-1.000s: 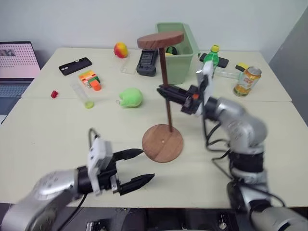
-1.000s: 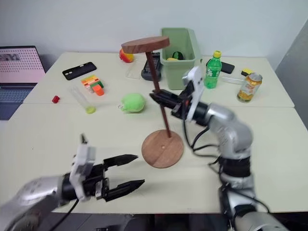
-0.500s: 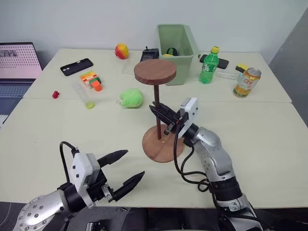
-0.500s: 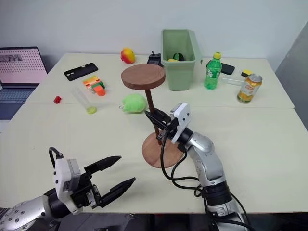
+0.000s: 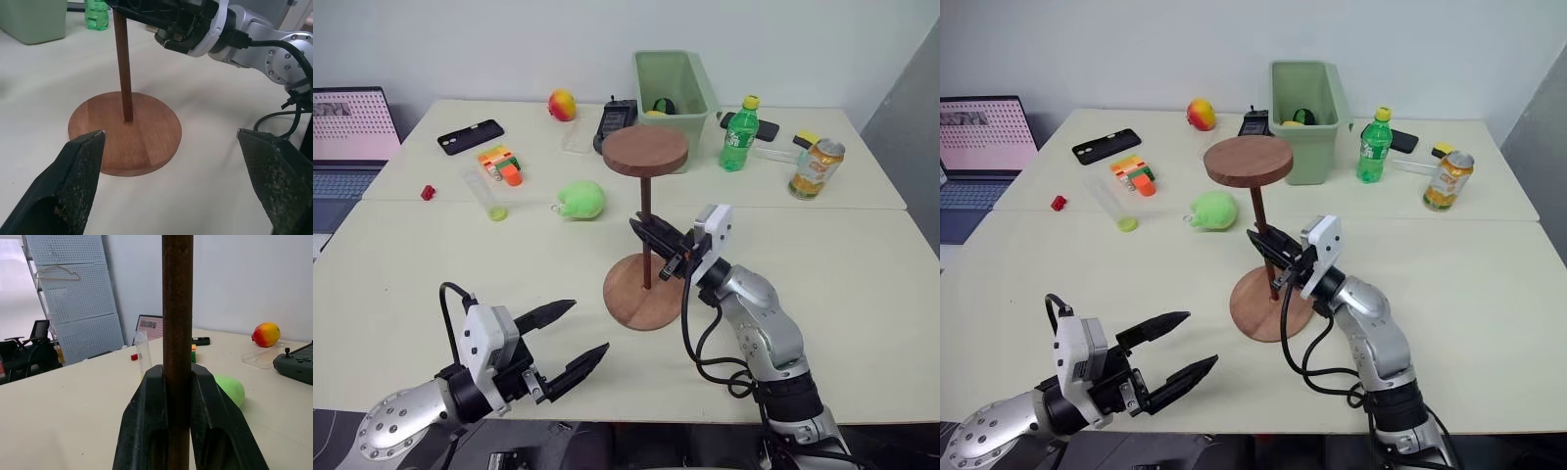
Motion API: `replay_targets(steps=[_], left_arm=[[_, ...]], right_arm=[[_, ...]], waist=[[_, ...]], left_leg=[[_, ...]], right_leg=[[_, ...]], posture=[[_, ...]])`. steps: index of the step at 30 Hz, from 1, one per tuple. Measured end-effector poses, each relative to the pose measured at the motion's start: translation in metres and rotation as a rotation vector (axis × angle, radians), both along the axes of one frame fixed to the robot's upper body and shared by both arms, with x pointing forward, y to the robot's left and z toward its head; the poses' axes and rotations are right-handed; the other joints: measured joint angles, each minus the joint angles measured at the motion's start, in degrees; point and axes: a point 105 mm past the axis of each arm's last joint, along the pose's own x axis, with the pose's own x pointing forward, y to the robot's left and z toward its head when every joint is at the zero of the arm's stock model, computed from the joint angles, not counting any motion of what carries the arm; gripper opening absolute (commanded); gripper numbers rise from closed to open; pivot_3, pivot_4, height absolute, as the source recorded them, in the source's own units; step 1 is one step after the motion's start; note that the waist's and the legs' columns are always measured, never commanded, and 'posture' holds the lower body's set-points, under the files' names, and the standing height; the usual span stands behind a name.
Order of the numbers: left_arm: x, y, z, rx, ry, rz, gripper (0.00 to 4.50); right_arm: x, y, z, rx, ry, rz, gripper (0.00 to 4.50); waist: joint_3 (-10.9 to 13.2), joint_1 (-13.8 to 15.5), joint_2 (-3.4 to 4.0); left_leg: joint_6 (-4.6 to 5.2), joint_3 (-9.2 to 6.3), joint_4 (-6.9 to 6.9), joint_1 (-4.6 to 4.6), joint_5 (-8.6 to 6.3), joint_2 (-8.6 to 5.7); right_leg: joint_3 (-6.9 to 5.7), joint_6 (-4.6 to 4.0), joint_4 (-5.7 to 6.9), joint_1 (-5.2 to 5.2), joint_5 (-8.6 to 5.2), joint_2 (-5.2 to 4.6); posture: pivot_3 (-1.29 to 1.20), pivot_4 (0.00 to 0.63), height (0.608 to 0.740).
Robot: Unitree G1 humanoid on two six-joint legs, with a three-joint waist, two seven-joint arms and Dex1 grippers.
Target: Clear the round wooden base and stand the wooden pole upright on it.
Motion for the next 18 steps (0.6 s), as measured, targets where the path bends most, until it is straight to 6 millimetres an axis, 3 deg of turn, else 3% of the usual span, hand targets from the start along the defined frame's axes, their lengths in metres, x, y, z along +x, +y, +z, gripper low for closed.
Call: replay_targets(steps=[18], left_arm=[[-0.003, 0.000, -0.003, 0.001, -0.001, 0.008, 4.50]], right_arm=[[0.004, 0.011, -0.004, 0.008, -0.009, 0.016, 0.22]], waist=[[0.0, -0.1, 0.00]], left_leg=[[0.01, 0.00, -0.06, 0.26, -0.01, 0.01]], right_leg=[[0.01, 0.00, -0.07, 0.24, -0.01, 0.02]], posture=[[0.00, 0.150, 0.740]])
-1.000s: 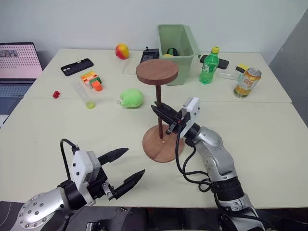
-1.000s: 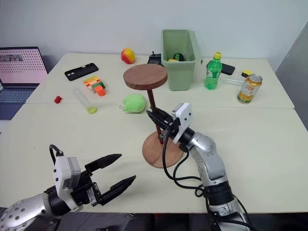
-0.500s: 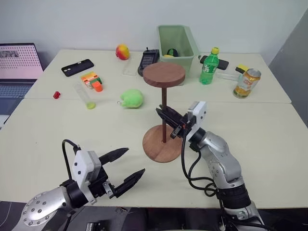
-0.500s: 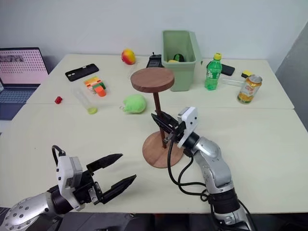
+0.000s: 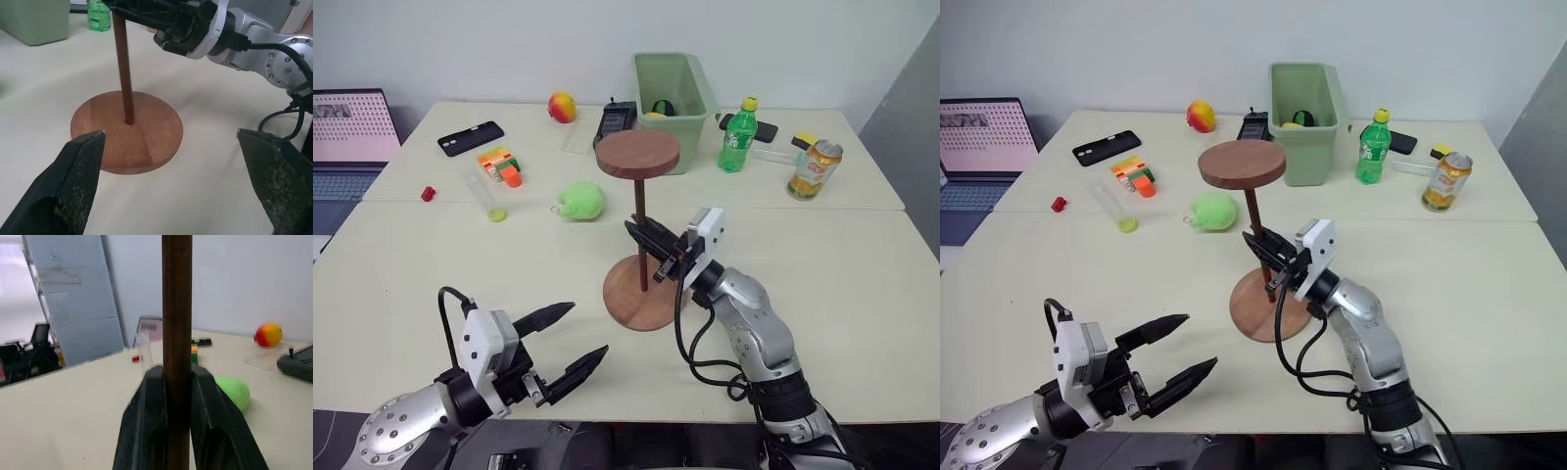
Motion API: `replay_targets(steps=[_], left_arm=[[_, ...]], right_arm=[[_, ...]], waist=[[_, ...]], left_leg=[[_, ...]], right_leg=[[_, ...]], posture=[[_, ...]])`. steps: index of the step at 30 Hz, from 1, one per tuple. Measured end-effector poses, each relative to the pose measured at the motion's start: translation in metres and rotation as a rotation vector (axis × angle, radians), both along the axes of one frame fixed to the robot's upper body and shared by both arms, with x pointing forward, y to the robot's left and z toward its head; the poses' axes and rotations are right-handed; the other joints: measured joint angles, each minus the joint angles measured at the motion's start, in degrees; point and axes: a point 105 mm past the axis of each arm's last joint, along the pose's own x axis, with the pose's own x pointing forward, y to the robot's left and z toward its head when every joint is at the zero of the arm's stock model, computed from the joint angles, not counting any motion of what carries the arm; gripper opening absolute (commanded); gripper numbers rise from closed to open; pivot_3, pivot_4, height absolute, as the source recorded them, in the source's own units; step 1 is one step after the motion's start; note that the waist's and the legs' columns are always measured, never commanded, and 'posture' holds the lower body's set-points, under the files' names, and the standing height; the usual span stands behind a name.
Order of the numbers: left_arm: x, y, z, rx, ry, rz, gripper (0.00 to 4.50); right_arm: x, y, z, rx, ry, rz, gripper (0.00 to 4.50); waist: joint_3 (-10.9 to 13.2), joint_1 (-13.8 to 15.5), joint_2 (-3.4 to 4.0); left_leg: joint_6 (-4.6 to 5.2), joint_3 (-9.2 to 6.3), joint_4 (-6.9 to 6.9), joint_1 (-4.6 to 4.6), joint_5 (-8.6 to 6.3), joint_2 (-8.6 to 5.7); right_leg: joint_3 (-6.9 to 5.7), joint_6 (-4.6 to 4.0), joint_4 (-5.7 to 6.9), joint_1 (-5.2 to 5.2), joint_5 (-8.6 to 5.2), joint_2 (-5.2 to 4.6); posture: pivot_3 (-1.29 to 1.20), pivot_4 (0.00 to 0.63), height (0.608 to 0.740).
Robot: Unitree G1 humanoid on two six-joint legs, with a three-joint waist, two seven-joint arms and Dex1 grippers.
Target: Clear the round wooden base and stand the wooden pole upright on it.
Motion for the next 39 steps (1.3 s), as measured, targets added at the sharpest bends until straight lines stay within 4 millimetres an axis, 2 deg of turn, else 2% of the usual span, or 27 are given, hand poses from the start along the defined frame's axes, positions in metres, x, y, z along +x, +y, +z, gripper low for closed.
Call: replay_targets(steps=[7, 16, 25, 32, 39], left_arm=[[0.002, -0.001, 0.003, 0.000, -0.016, -0.001, 4.50], [0.003, 0.000, 0.004, 0.006, -0.026, 0.007, 4.50], [0.009, 0.005, 0.014, -0.011, -0.111, 0.049, 4.50], [0.009, 0.006, 0.015, -0.011, -0.128, 0.062, 4.50], [0.010, 0.006, 0.015, -0.007, -0.132, 0.072, 4.50]], right_arm=[[0.003, 0.006, 0.000, 0.008, -0.003, 0.006, 0.22], [-0.012, -0.009, -0.009, -0.088, -0.065, 0.024, 0.22], [-0.017, -0.008, -0.016, -0.149, -0.019, 0.052, 0.22], [-0.018, -0.015, -0.028, -0.169, 0.019, 0.041, 0.22], [-0.019, -0.016, -0.031, -0.197, 0.017, 0.033, 0.22]], waist=[[0.0, 0.0, 0.00], [0.0, 0.2, 0.01], [-0.7, 0.2, -0.01], [-1.6, 0.2, 0.26], [-2.0, 0.2, 0.34]], left_leg=[[0.00, 0.00, 0.00, 0.01, 0.00, 0.00], [0.00, -0.07, -0.01, 0.08, 0.00, -0.02], [0.00, -0.07, -0.20, 0.15, -0.01, -0.02], [0.03, -0.05, -0.90, 1.11, -0.03, -0.01], [0.04, -0.05, -0.91, 1.19, -0.04, -0.01]], right_leg=[[0.00, 0.00, 0.00, 0.00, 0.00, 0.01], [-0.06, 0.00, -0.17, 0.22, 0.00, -0.01], [-0.06, 0.00, -0.41, 0.31, 0.00, -0.01], [-0.09, -0.01, -1.29, 1.34, -0.01, -0.02], [-0.07, 0.00, -1.70, 1.59, -0.01, -0.02]], posture=[[0.00, 0.150, 0.740], [0.00, 0.150, 0.740], [0.00, 0.150, 0.740], [0.00, 0.150, 0.740], [0.00, 0.150, 0.740]])
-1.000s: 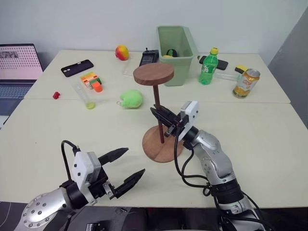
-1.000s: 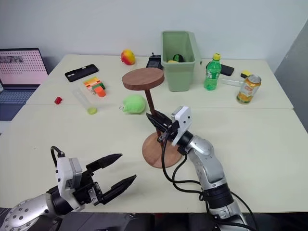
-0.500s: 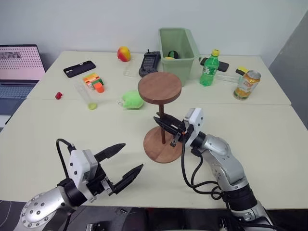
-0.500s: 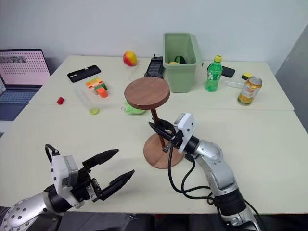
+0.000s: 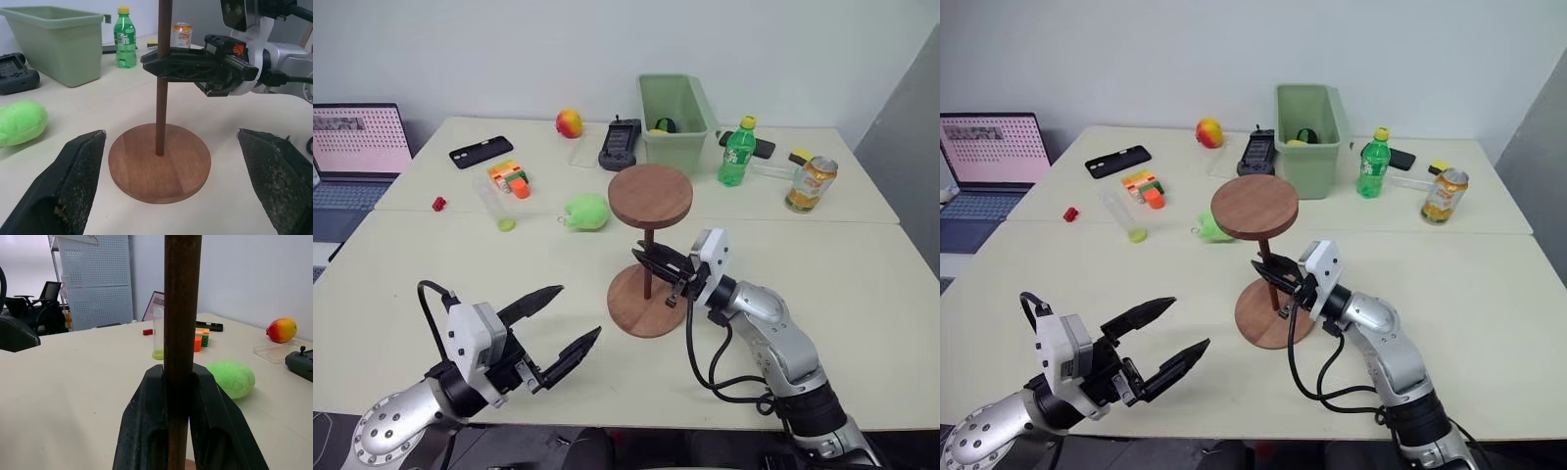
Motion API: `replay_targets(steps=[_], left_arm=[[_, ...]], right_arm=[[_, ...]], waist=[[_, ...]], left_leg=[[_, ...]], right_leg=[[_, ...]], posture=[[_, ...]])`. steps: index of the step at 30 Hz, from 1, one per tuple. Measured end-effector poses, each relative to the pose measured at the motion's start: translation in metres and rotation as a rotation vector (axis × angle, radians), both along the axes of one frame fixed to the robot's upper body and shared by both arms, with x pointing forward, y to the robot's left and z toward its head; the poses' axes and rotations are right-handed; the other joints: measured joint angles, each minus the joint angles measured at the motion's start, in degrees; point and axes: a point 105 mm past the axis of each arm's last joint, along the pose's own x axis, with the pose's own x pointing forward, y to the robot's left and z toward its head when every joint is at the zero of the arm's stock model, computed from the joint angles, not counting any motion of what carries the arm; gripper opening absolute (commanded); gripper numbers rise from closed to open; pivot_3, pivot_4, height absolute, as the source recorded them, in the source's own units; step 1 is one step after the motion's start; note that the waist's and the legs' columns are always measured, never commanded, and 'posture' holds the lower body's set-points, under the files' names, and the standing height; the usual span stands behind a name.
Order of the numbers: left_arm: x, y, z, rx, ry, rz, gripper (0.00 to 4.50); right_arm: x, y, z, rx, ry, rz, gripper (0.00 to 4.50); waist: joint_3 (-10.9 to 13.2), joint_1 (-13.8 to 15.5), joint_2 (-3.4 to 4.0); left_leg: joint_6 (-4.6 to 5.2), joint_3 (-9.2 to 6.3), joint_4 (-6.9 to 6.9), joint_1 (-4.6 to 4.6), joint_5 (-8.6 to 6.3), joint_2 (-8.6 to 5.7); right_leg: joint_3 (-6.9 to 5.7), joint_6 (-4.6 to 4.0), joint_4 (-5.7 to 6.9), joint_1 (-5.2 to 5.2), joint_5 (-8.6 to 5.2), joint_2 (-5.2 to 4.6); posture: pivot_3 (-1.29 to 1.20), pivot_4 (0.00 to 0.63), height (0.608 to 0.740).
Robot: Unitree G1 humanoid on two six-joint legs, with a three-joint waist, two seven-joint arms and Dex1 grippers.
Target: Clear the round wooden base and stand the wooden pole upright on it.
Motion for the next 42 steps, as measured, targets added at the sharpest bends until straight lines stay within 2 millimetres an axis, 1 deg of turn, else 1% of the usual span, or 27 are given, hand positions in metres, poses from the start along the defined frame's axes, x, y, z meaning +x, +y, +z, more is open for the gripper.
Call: replay_targets(steps=[5, 12, 14, 17, 21, 25, 27, 30, 34, 41, 42], left_arm=[[0.000, 0.000, 0.001, 0.000, -0.003, 0.000, 4.50], [0.000, 0.000, -0.001, -0.001, 0.004, 0.005, 4.50], [-0.002, 0.001, -0.003, -0.002, 0.015, 0.009, 4.50], [-0.002, 0.001, -0.003, -0.003, 0.016, 0.011, 4.50], [-0.001, 0.002, -0.002, -0.004, 0.005, 0.018, 4.50], [0.000, 0.002, -0.001, -0.005, -0.001, 0.023, 4.50], [0.000, 0.002, 0.000, -0.005, -0.008, 0.022, 4.50], [0.001, 0.002, 0.000, -0.005, -0.009, 0.020, 4.50], [0.004, 0.003, -0.002, -0.004, -0.008, 0.018, 4.50], [0.006, 0.001, -0.002, -0.007, -0.020, 0.005, 4.50], [0.006, 0.002, -0.002, -0.007, -0.020, 0.006, 4.50]], right_arm=[[0.000, 0.006, 0.001, -0.032, -0.020, 0.010, 0.22], [0.000, 0.007, 0.000, -0.048, -0.018, 0.023, 0.22], [0.000, 0.008, -0.001, -0.054, -0.017, 0.025, 0.22], [-0.001, 0.008, -0.003, -0.063, -0.017, 0.030, 0.22], [-0.001, 0.009, -0.001, -0.064, -0.003, 0.041, 0.22], [-0.003, 0.006, 0.003, -0.065, 0.027, 0.052, 0.22], [-0.004, 0.004, 0.010, -0.082, 0.036, 0.066, 0.22], [-0.006, 0.004, 0.016, -0.098, 0.040, 0.080, 0.22], [-0.008, 0.004, 0.023, -0.114, 0.057, 0.100, 0.22], [-0.008, 0.006, 0.027, -0.131, 0.067, 0.110, 0.22], [-0.008, 0.006, 0.027, -0.131, 0.067, 0.111, 0.57]], waist=[[0.0, -0.1, 0.05], [-0.2, -0.2, 0.15], [-0.3, -0.2, 0.14], [-0.4, -0.2, 0.07], [-0.4, -0.2, 0.08], [-0.3, -0.2, 0.09], [0.1, -0.1, -0.06], [0.4, -0.1, -0.02], [0.4, 0.0, -0.02], [0.5, -0.1, -0.05], [0.5, -0.1, -0.05]], left_leg=[[0.00, 0.01, -0.03, 0.02, 0.00, 0.01], [0.00, 0.07, -0.14, 0.13, 0.00, 0.04], [0.00, 0.15, -0.36, 0.29, 0.00, 0.03], [-0.01, 0.27, -0.82, 0.80, 0.00, 0.02], [-0.01, 0.22, -0.90, 0.81, 0.00, 0.05], [-0.02, 0.22, -0.91, 0.73, -0.01, 0.05], [-0.03, 0.21, -0.91, 0.69, -0.01, 0.03], [-0.03, 0.20, -0.91, 0.40, -0.01, 0.03], [-0.06, 0.09, -0.90, -0.29, 0.00, 0.04], [-0.07, 0.10, -0.90, -0.47, -0.02, 0.06], [-0.07, 0.10, -0.90, -0.47, -0.02, 0.05]], right_leg=[[0.01, 0.00, 0.00, -0.02, 0.00, 0.02], [0.10, 0.00, -0.04, 0.00, 0.00, 0.02], [0.21, 0.00, -0.10, 0.06, -0.01, 0.01], [0.29, -0.07, -0.22, 0.12, -0.09, -0.06], [0.24, 0.00, -0.21, 0.13, -0.27, -0.03], [0.25, -0.19, -0.21, 0.28, -0.17, -0.04], [0.24, -0.19, -0.24, 0.27, -0.17, -0.06], [0.21, -0.19, -0.23, -0.03, -0.17, -0.06], [0.05, -0.20, -0.21, -0.62, -0.15, -0.06], [0.06, -0.20, -0.16, -0.85, -0.15, -0.08], [0.06, -0.20, -0.16, -0.85, -0.15, -0.08]], posture=[[0.00, 0.150, 0.740], [0.00, 0.150, 0.740], [0.00, 0.150, 0.740], [0.00, 0.150, 0.740], [0.00, 0.150, 0.740], [0.00, 0.150, 0.740], [0.00, 0.150, 0.740], [0.00, 0.150, 0.740], [0.00, 0.150, 0.740], [0.00, 0.150, 0.740], [0.00, 0.150, 0.740]])
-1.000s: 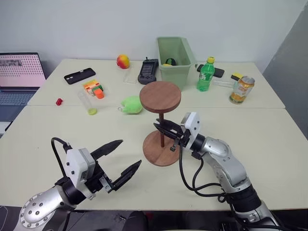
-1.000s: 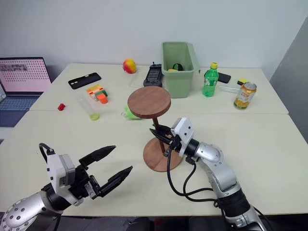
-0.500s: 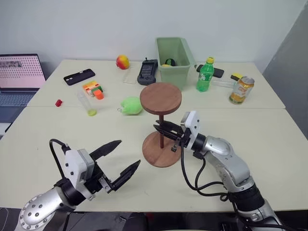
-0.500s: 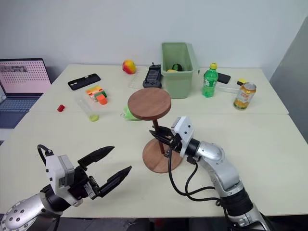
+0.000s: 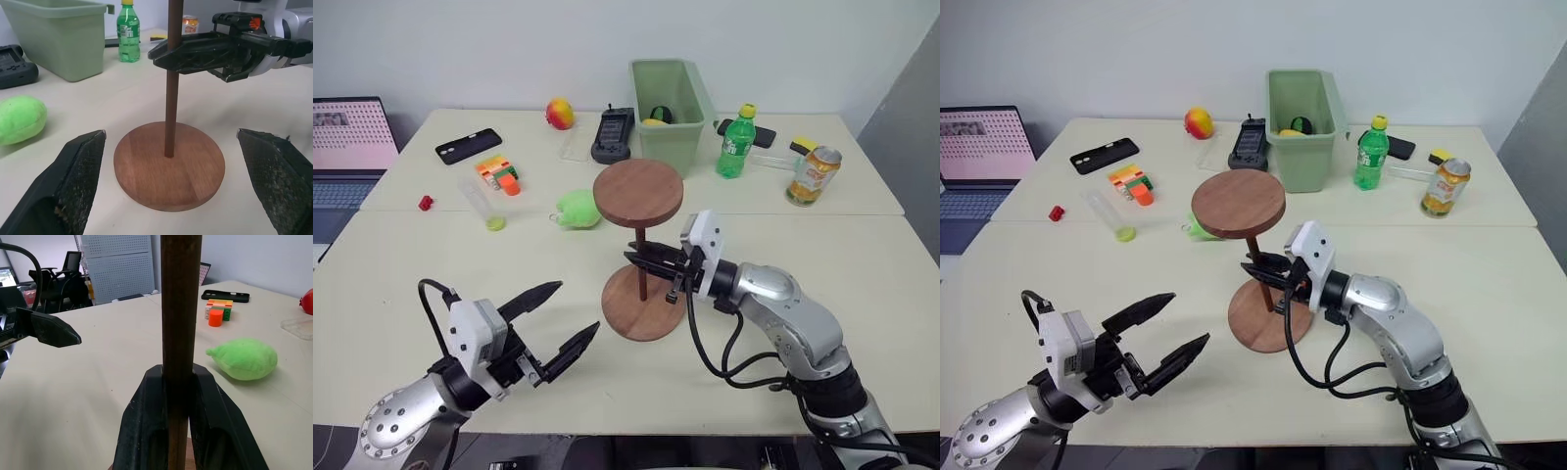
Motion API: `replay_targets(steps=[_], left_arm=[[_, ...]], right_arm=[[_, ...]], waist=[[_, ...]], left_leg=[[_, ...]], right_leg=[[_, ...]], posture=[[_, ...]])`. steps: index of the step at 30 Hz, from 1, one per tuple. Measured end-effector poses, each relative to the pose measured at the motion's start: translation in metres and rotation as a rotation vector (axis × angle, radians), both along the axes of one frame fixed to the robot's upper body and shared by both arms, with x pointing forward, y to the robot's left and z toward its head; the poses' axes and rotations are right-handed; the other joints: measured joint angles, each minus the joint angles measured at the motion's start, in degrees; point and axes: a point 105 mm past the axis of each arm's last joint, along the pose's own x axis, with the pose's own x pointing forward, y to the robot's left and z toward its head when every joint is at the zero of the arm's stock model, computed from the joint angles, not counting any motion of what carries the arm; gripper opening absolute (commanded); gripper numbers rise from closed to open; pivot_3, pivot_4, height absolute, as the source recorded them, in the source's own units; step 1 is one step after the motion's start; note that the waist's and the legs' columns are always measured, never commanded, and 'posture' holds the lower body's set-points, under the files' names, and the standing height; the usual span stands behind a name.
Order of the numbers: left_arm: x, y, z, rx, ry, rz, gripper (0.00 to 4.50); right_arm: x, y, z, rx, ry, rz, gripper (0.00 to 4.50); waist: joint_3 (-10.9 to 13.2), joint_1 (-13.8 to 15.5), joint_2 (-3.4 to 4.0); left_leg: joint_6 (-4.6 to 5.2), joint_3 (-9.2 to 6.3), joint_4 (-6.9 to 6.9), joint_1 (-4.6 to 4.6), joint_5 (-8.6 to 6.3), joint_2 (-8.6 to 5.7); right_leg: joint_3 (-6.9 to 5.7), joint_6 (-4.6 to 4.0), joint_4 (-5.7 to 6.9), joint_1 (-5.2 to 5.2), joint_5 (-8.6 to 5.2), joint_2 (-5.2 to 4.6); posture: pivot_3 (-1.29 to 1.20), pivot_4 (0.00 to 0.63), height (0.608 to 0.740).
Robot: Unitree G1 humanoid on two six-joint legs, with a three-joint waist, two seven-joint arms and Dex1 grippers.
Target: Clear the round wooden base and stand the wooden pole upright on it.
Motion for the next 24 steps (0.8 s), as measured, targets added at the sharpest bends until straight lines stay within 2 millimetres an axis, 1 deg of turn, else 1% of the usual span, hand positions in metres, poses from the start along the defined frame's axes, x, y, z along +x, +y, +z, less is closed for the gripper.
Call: replay_targets(steps=[1, 2, 3, 4, 5, 6, 7, 10, 14, 16, 17, 18, 19, 21, 23, 24], left_arm=[[0.000, 0.000, 0.000, 0.000, 0.000, 0.000, 4.50], [0.000, 0.000, 0.000, 0.000, -0.001, 0.001, 4.50], [0.001, 0.000, 0.000, 0.000, -0.003, 0.000, 4.50], [0.001, 0.000, 0.001, 0.000, -0.005, -0.001, 4.50], [0.001, 0.000, 0.000, 0.000, -0.004, -0.002, 4.50], [0.001, 0.000, 0.000, 0.000, -0.002, -0.002, 4.50], [0.001, 0.001, -0.001, 0.000, 0.002, -0.002, 4.50], [0.001, 0.001, -0.002, -0.001, 0.004, -0.005, 4.50], [0.002, 0.000, 0.001, 0.000, -0.009, -0.017, 4.50], [0.004, -0.001, 0.002, 0.002, -0.012, -0.028, 4.50], [0.009, -0.001, 0.004, 0.021, -0.003, -0.052, 4.50], [0.009, -0.001, 0.005, 0.021, -0.001, -0.054, 4.50], [0.010, -0.001, 0.005, 0.022, 0.006, -0.063, 4.50], [0.018, -0.002, 0.008, 0.080, 0.024, -0.108, 4.50], [0.031, 0.002, 0.015, 0.190, 0.028, -0.138, 4.50], [0.033, 0.004, 0.016, 0.220, 0.029, -0.145, 4.50]], right_arm=[[0.000, 0.000, 0.000, 0.000, 0.000, 0.001, 0.92], [-0.001, 0.000, -0.002, -0.008, 0.007, 0.003, 1.03], [0.000, 0.000, -0.008, -0.027, 0.032, 0.001, 1.28], [-0.001, 0.000, -0.023, -0.058, 0.092, 0.001, 1.51], [-0.002, -0.001, -0.031, -0.071, 0.127, 0.000, 1.70], [-0.003, -0.001, -0.034, -0.078, 0.143, 0.003, 1.92], [-0.004, -0.002, -0.036, -0.087, 0.155, 0.012, 2.20], [-0.005, -0.002, -0.033, -0.079, 0.165, 0.026, 2.94], [-0.011, -0.006, -0.025, -0.072, 0.164, 0.064, 3.70], [-0.011, -0.011, -0.024, -0.087, 0.166, 0.068, 4.14], [-0.008, -0.027, -0.024, -0.129, 0.165, 0.051, 4.34], [-0.007, -0.030, -0.023, -0.132, 0.163, 0.042, 4.43], [-0.006, -0.034, -0.022, -0.135, 0.159, 0.039, 4.43], [-0.004, -0.049, -0.020, -0.177, 0.152, 0.032, 4.43], [-0.001, -0.074, -0.015, -0.235, 0.141, 0.007, 4.43], [0.001, -0.082, -0.011, -0.245, 0.134, -0.004, 4.43]], waist=[[0.0, 0.0, 0.00], [0.0, 0.0, 0.00], [0.0, 0.0, -0.03], [0.1, 0.0, -0.07], [0.2, 0.1, -0.05], [0.2, 0.1, -0.02], [0.2, 0.1, -0.03], [0.3, 0.1, -0.05], [0.4, 0.1, -0.04], [0.4, 0.2, -0.03], [0.5, 0.4, -0.04], [0.5, 0.4, -0.04], [0.5, 0.4, -0.03], [0.6, 0.5, -0.06], [0.8, 0.7, -0.06], [0.8, 0.5, -0.03]], left_leg=[[0.00, 0.00, 0.00, 0.00, 0.00, 0.00], [0.00, 0.00, 0.00, 0.00, 0.00, 0.00], [0.00, -0.01, 0.00, -0.01, 0.00, 0.00], [0.00, -0.02, 0.02, -0.11, 0.00, 0.00], [-0.01, -0.01, 0.08, -0.40, 0.01, -0.01], [-0.02, -0.01, 0.14, -0.67, 0.02, -0.02], [-0.03, 0.00, 0.14, -0.73, 0.03, -0.02], [-0.03, -0.01, 0.09, -0.75, 0.02, 0.00], [-0.02, -0.05, 0.10, -0.76, 0.02, -0.02], [-0.01, -0.05, 0.13, -0.75, 0.02, -0.03], [-0.01, -0.11, 0.15, -0.75, 0.02, -0.05], [-0.01, -0.10, 0.15, -0.75, 0.02, -0.06], [0.00, -0.07, 0.16, -0.74, 0.02, -0.05], [0.00, -0.14, 0.16, -0.75, 0.02, -0.08], [0.01, -0.14, 0.17, -0.76, 0.03, -0.13], [0.02, -0.11, 0.16, -0.73, 0.02, -0.10]], right_leg=[[0.00, 0.00, 0.00, 0.00, 0.00, 0.00], [0.00, 0.00, 0.00, 0.00, 0.00, 0.00], [-0.02, 0.00, 0.00, 0.00, 0.00, 0.01], [-0.03, 0.00, 0.01, -0.09, 0.00, 0.00], [-0.03, 0.00, 0.06, -0.37, 0.01, 0.00], [-0.03, 0.01, 0.09, -0.60, 0.02, 0.00], [-0.03, 0.02, 0.06, -0.64, 0.03, -0.01], [-0.07, 0.02, -0.01, -0.64, 0.02, -0.02], [-0.11, 0.02, 0.01, -0.63, 0.02, -0.03], [-0.13, 0.02, 0.03, -0.61, 0.02, -0.03], [-0.19, 0.02, 0.04, -0.57, 0.02, -0.04], [-0.19, 0.02, 0.03, -0.57, 0.02, -0.04], [-0.16, 0.02, 0.04, -0.56, 0.02, -0.04], [-0.28, 0.02, 0.06, -0.55, 0.02, -0.03], [-0.35, 0.02, 0.08, -0.55, 0.02, -0.01], [-0.25, 0.02, 0.06, -0.54, 0.03, 0.00]], posture=[[0.00, 0.150, 0.740], [0.00, 0.150, 0.740], [0.00, 0.150, 0.740], [0.00, 0.150, 0.740], [0.00, 0.150, 0.740], [0.00, 0.150, 0.740], [0.00, 0.150, 0.740], [0.00, 0.150, 0.740], [0.00, 0.150, 0.740], [0.00, 0.150, 0.740], [0.00, 0.150, 0.740], [0.00, 0.150, 0.740], [0.00, 0.150, 0.740], [0.00, 0.150, 0.740], [0.00, 0.150, 0.740], [0.00, 0.150, 0.740]])
